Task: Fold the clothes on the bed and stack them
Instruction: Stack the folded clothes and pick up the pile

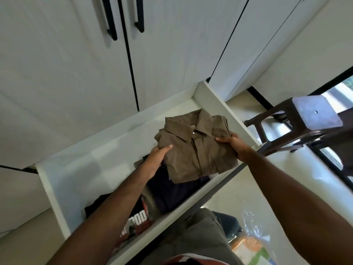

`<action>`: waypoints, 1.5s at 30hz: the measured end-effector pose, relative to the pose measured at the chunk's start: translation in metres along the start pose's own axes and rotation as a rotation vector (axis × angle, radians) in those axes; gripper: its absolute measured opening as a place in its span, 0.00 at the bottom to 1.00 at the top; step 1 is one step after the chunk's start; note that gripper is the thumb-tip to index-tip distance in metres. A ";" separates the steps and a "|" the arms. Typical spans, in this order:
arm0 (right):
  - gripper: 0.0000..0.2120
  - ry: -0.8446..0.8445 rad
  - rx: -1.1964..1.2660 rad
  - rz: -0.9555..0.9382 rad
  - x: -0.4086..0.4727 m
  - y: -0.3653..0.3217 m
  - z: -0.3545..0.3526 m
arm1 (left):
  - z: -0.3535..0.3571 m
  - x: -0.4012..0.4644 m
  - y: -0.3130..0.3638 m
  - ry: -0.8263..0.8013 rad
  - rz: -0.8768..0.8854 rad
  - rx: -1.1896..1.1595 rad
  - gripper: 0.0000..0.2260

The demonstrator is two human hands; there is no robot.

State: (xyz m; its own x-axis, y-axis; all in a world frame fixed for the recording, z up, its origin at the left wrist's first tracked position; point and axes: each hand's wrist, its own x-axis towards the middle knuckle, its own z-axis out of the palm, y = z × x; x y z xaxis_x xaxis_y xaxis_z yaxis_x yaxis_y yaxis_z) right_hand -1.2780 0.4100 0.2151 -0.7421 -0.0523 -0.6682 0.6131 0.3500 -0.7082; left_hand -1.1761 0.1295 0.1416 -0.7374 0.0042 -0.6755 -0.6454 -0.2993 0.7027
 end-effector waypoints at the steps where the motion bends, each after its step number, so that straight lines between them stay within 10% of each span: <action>1: 0.18 -0.004 -0.020 0.003 0.012 -0.008 -0.012 | 0.012 0.009 0.003 -0.005 -0.021 -0.024 0.23; 7: 0.25 -0.070 -0.178 0.007 0.110 -0.027 -0.081 | 0.093 0.077 0.002 0.065 -0.115 -0.273 0.07; 13: 0.26 -0.082 -0.426 0.016 0.201 0.009 -0.121 | 0.163 0.141 -0.039 0.179 -0.224 -0.280 0.25; 21: 0.27 -0.058 -0.648 -0.057 0.241 0.066 -0.135 | 0.197 0.163 -0.081 0.267 -0.291 -0.365 0.21; 31: 0.29 -0.328 -1.037 -0.470 0.140 0.117 -0.062 | 0.124 0.044 -0.146 0.363 0.256 1.097 0.19; 45: 0.33 -0.424 -1.489 -0.867 0.060 0.200 0.022 | 0.082 -0.031 -0.221 0.483 0.026 1.274 0.33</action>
State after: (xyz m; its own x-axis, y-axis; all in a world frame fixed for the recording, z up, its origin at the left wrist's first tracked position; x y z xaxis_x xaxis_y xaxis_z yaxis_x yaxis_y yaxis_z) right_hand -1.1938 0.4561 0.0285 -0.4268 -0.7969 -0.4276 -0.8005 0.5529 -0.2313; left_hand -1.0271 0.2734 0.0255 -0.7792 -0.3977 -0.4845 -0.5610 0.7872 0.2560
